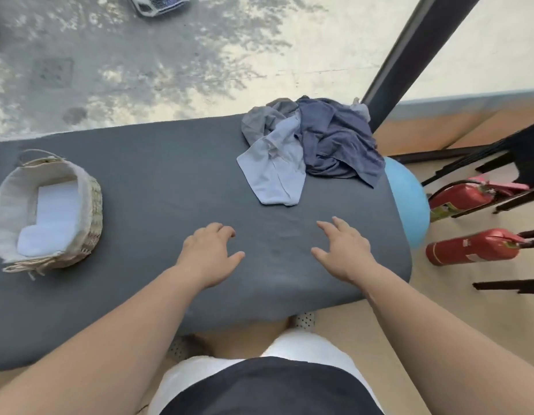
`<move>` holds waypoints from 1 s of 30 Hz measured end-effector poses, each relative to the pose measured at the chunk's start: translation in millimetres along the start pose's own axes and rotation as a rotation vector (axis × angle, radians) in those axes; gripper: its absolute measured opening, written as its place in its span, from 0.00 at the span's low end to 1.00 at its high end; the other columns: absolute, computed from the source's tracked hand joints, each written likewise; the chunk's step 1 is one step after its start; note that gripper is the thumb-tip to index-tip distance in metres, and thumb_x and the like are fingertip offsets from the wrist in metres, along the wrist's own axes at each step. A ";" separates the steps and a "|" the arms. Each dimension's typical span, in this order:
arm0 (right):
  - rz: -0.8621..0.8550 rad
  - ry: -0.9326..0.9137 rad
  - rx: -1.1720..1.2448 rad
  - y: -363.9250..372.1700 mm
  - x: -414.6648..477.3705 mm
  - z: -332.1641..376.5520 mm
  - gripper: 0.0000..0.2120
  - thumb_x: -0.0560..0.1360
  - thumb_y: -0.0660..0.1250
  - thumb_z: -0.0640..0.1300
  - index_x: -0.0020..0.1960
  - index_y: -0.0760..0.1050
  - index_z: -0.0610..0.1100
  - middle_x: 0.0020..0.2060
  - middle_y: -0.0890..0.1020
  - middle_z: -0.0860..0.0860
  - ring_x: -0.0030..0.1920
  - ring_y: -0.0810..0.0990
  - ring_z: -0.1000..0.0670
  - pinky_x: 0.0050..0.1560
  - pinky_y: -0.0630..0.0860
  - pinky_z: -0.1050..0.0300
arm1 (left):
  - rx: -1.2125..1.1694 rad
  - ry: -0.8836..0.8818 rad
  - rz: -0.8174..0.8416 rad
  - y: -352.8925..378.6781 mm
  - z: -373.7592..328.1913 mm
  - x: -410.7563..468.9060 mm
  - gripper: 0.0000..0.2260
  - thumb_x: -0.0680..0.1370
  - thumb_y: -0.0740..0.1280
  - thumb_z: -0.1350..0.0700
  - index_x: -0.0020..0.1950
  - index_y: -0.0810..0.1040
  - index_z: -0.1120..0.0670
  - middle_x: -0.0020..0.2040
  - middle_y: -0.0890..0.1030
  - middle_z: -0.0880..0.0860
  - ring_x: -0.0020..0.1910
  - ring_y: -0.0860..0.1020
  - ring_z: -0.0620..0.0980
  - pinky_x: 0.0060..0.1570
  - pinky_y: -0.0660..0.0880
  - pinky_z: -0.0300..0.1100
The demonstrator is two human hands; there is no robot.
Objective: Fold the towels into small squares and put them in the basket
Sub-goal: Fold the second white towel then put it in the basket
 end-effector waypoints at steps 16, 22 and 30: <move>0.122 0.001 -0.015 -53.8 120.8 -49.0 0.30 0.79 0.61 0.60 0.79 0.59 0.56 0.81 0.53 0.48 0.78 0.58 0.42 0.75 0.59 0.43 | -0.142 0.018 0.138 11.3 -101.4 142.5 0.24 0.78 0.63 0.39 0.71 0.69 0.47 0.69 0.72 0.47 0.66 0.71 0.52 0.64 0.70 0.50; 0.187 0.033 -0.004 -54.4 183.7 -59.6 0.30 0.80 0.61 0.61 0.79 0.60 0.55 0.81 0.53 0.48 0.77 0.60 0.42 0.74 0.62 0.43 | -0.182 -0.021 0.270 17.9 -121.6 206.9 0.26 0.78 0.63 0.40 0.74 0.65 0.47 0.71 0.69 0.49 0.65 0.73 0.53 0.63 0.72 0.51; 0.388 0.000 -0.069 -34.9 253.9 -85.9 0.33 0.79 0.59 0.66 0.80 0.57 0.58 0.82 0.46 0.54 0.79 0.58 0.44 0.75 0.61 0.42 | -0.419 -0.315 0.334 58.6 -148.0 264.4 0.31 0.74 0.64 0.37 0.75 0.65 0.45 0.76 0.60 0.50 0.66 0.73 0.54 0.63 0.73 0.52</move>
Point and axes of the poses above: each hand's wrist, its own x-axis towards the middle knuckle, its own y-axis out of the palm, z = x × y, the point moved 4 cm from there along x, towards the middle knuckle
